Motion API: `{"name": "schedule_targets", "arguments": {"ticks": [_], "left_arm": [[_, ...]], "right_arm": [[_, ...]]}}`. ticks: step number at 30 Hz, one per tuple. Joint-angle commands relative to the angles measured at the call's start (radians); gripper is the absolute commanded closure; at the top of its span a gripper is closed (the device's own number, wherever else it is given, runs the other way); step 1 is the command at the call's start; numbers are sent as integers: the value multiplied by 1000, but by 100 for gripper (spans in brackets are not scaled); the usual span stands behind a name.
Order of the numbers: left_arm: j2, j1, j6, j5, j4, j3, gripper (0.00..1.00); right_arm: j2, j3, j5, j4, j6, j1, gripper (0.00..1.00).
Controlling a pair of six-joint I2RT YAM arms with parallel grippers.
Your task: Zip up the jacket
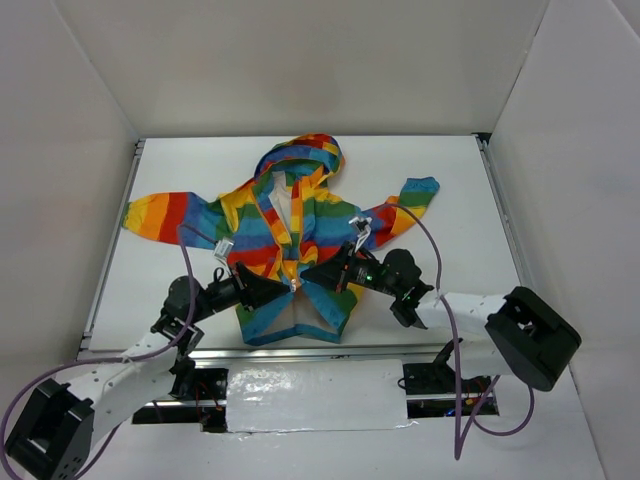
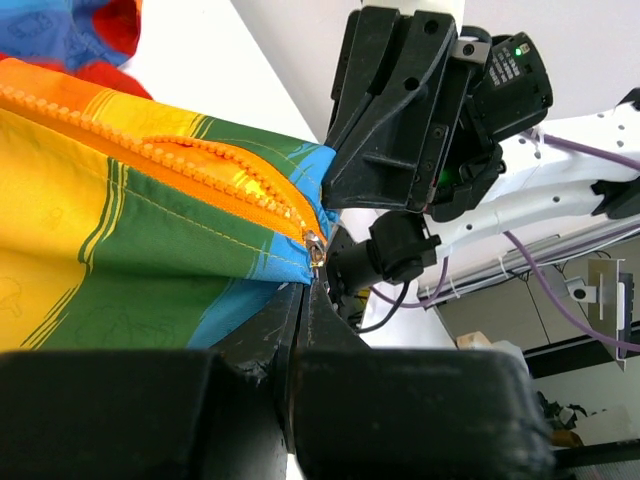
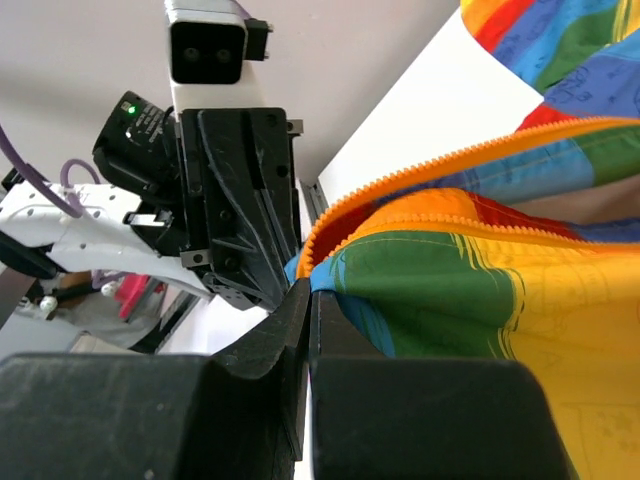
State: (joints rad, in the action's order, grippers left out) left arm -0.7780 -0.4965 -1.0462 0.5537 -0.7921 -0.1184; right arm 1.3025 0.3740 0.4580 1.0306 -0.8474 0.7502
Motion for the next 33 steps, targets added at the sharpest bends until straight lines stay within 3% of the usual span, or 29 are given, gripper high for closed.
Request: {"name": "schedule_targets", "arguments": {"ticks": [1, 7, 16, 33], "left_arm": [[37, -14, 21, 34, -6, 5, 100], [59, -16, 74, 9, 94, -13, 100], [72, -19, 89, 5, 142, 5, 100], [120, -20, 198, -32, 355, -18, 100]], "right_arm": [[-87, 43, -102, -15, 24, 3, 100], [-186, 34, -153, -158, 71, 9, 100], [-190, 65, -162, -245, 110, 8, 100], [-95, 112, -186, -202, 96, 9, 100]]}}
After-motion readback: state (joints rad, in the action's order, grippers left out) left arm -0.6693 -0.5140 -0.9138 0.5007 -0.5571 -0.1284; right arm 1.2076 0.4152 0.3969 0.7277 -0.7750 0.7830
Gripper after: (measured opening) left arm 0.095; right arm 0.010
